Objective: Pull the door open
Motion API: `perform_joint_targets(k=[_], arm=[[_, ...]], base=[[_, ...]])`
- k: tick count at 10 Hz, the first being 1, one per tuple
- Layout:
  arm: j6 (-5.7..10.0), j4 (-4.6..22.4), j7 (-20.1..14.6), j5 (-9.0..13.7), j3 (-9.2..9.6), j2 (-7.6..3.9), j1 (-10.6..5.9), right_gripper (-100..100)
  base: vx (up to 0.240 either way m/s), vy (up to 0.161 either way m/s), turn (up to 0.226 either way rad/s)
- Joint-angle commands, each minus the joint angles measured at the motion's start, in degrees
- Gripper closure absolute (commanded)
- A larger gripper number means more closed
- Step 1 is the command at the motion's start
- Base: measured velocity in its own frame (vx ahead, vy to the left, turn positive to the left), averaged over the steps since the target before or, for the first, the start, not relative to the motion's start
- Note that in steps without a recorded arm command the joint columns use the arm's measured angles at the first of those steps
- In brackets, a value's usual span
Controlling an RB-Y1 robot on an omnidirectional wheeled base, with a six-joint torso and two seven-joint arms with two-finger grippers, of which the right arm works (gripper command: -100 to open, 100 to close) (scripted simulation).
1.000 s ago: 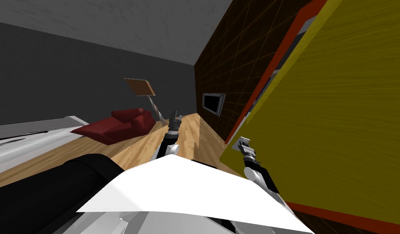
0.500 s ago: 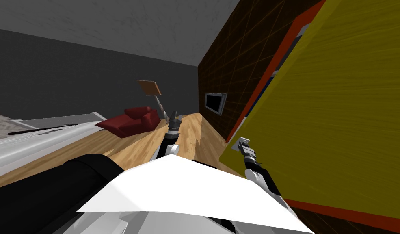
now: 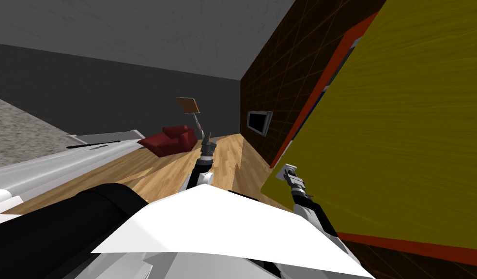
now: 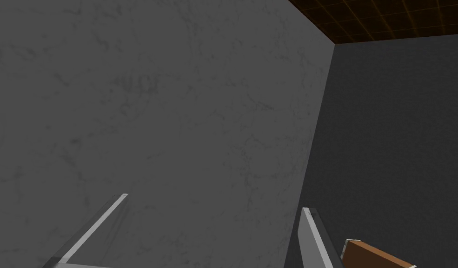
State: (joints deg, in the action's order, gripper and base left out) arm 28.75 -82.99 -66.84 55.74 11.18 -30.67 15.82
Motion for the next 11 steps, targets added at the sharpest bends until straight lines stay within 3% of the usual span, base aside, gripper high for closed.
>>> perform_joint_targets(k=[1, 3, 11], arm=[[0.58, -0.44, -0.81, -0.16, 0.69, -0.85, 0.35, 100], [0.48, -0.36, -0.83, -0.17, 0.82, -0.94, 0.47, 100], [3.08, -1.37, -4.54, -1.07, 4.13, -4.84, 2.07, 100]], base=[[-0.2, -0.024, 0.121], [-0.133, -0.025, 0.058], [-0.177, -0.046, 0.119]])
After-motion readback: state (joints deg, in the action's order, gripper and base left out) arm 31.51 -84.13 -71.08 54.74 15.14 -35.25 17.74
